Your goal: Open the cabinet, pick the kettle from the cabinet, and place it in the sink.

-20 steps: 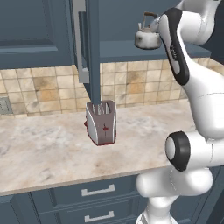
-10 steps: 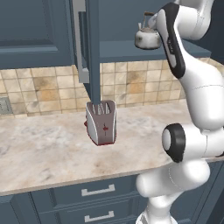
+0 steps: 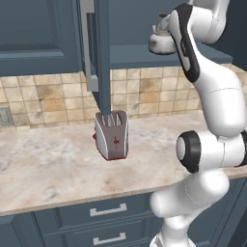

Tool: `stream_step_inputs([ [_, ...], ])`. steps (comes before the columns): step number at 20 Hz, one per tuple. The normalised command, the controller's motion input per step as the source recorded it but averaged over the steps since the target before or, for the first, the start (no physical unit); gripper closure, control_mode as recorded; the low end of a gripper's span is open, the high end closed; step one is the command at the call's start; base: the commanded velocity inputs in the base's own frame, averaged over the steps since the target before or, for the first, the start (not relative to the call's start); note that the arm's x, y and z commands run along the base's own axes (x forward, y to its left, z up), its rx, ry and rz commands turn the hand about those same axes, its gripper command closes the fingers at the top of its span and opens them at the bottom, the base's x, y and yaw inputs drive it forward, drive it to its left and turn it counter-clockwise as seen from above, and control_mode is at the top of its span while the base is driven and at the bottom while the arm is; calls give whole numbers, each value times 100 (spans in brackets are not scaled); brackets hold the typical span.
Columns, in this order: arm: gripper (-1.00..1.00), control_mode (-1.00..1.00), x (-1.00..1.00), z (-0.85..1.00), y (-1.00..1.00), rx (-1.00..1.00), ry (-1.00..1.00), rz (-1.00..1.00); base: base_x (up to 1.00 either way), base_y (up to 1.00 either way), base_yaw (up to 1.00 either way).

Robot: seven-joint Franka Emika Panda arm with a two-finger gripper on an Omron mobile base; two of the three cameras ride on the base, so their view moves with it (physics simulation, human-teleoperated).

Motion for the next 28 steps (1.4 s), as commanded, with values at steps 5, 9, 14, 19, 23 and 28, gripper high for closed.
stream_step_inputs([
  [5, -100, -100, 28, -5, -4, 4, 0, 0, 0, 0, 0],
  [9, -100, -100, 27, 0, -7, 5, 0, 0, 0, 0, 0],
  [14, -100, -100, 28, 0, -8, 3, 0, 0, 0, 0, 0],
  [19, -100, -100, 25, 0, -11, 0, 0, 0, 0, 0, 0],
  [23, -100, -100, 27, 0, -4, 0, 3, 0, 0, 0, 0],
  [28, -100, -100, 26, 0, 0, 0, 2, 0, 0, 0, 0],
])
